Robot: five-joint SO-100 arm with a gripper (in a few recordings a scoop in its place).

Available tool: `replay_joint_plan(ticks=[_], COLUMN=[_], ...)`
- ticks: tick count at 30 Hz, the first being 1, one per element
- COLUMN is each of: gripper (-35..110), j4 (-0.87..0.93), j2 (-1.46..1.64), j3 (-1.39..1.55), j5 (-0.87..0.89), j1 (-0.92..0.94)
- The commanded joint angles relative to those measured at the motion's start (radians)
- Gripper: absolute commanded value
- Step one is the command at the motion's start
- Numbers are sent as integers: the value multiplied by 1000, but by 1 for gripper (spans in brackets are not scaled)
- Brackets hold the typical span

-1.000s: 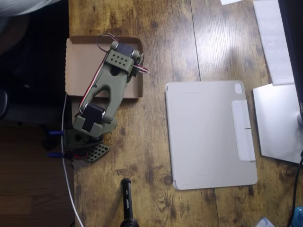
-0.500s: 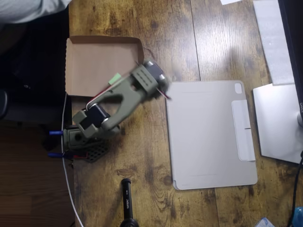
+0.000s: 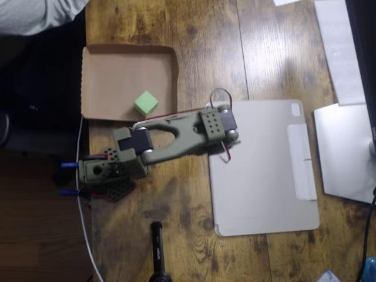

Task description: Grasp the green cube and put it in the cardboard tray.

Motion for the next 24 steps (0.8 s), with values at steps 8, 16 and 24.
replay_joint_plan(ticks=[8, 16, 24], gripper=[12, 12, 4], j4=[15, 26, 28], j2=[-115, 6, 14], j3=[46, 57, 92], j5=[-57, -124, -147], j1=[40, 107, 80])
